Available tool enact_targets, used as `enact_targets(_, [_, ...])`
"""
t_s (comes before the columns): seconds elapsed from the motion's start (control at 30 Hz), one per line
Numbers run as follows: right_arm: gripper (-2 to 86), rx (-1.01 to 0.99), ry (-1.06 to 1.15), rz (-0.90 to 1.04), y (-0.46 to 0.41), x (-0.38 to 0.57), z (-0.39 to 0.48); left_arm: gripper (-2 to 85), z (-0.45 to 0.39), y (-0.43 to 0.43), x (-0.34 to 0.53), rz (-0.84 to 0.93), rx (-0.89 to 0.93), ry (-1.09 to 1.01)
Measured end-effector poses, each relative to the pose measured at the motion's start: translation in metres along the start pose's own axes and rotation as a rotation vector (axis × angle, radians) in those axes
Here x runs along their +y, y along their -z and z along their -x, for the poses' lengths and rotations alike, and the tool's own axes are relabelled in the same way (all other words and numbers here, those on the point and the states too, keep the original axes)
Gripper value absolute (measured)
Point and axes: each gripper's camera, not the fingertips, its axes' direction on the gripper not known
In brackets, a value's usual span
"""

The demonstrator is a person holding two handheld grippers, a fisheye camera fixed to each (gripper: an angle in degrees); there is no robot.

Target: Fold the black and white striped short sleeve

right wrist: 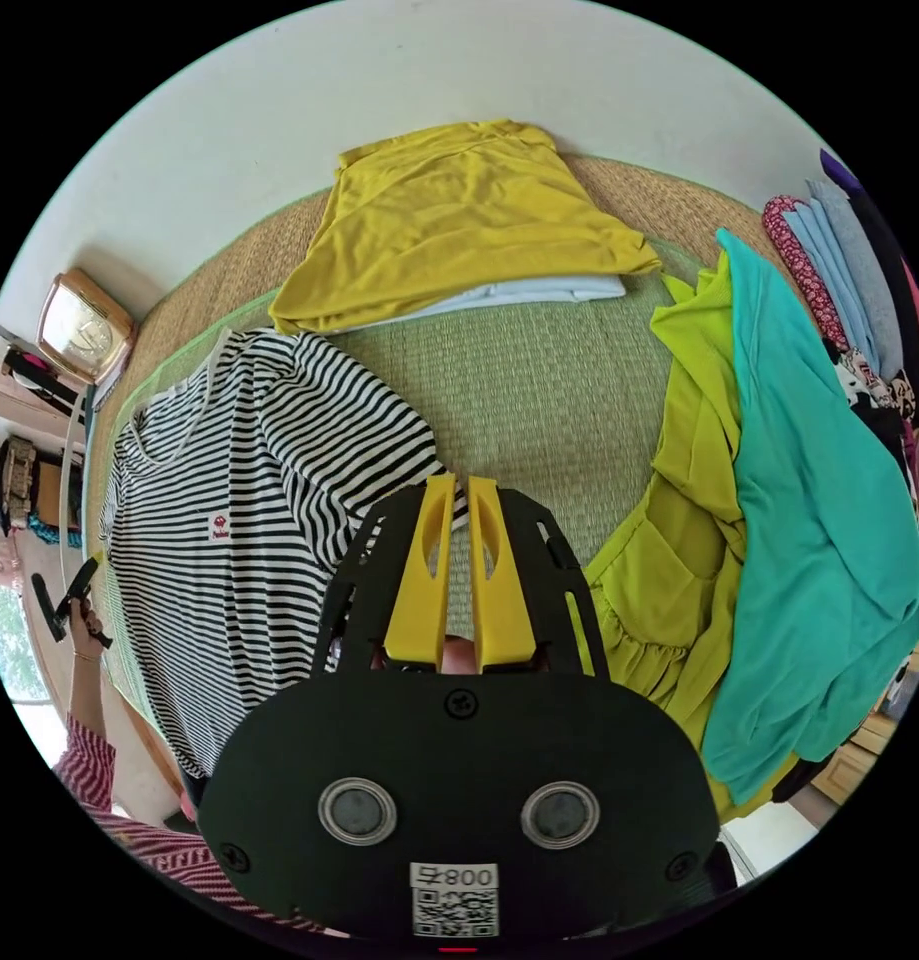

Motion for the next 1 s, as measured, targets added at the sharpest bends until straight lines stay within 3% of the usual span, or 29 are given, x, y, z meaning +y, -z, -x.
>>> enact_targets(0.2, [1.2, 0.017, 0.060, 0.026, -0.014, 0.021, 0.008, 0.3, -0.015, -0.012, 0.012, 0.084, -0.151, -0.060])
enact_targets(0.4, [0.0, 0.181, 0.022, 0.074, -0.019, -0.018, -0.014, 0.3, 0.003, 0.029, 0.032, 0.070, -0.119, 0.047])
enact_targets(0.53, [0.1, 0.074, -0.056, 0.045, -0.004, -0.013, -0.033, 0.6, 0.002, 0.065, 0.076, 0.068, -0.026, 0.055])
enact_targets(0.63, [0.7, 0.029, -0.044, 0.045, 0.002, 0.025, -0.037, 1.5, -0.002, 0.091, 0.131, 0.110, 0.062, 0.075])
enact_targets(0.77, [3.4, -0.185, -0.058, 0.080, 0.007, 0.121, -0.053, 4.4, -0.013, 0.126, 0.224, 0.188, 0.215, 0.135])
enact_targets(1.0, [5.3, -0.411, -0.103, 0.170, 0.017, 0.294, -0.072, 7.6, -0.054, 0.163, 0.344, 0.320, 0.283, 0.157])
